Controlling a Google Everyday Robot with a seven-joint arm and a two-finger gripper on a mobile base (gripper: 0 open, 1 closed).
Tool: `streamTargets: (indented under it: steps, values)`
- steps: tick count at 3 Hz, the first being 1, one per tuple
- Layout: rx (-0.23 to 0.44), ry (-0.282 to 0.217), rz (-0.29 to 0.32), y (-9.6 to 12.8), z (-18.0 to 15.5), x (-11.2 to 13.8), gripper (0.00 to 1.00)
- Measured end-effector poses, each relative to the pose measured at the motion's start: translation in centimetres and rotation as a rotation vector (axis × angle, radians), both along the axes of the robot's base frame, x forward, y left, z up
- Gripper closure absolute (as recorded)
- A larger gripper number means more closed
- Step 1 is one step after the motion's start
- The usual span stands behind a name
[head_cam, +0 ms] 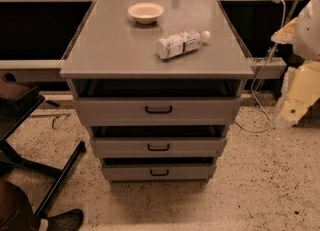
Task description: Open top drawer
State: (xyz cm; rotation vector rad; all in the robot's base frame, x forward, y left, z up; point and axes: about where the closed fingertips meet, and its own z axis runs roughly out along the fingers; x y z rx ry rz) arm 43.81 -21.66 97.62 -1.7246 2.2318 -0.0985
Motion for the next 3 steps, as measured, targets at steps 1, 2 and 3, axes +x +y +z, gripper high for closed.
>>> streamTargets:
  steps: [1, 2, 3]
  values:
    - [0.0, 0.0, 0.0, 0.0, 0.0, 0.0, 0.0]
    - [0.037, -0.026, 0.023, 0.2, -1.1, 0.7, 0.0]
    - [0.103, -0.07, 0.081, 1.0, -4.6, 1.9, 0.0]
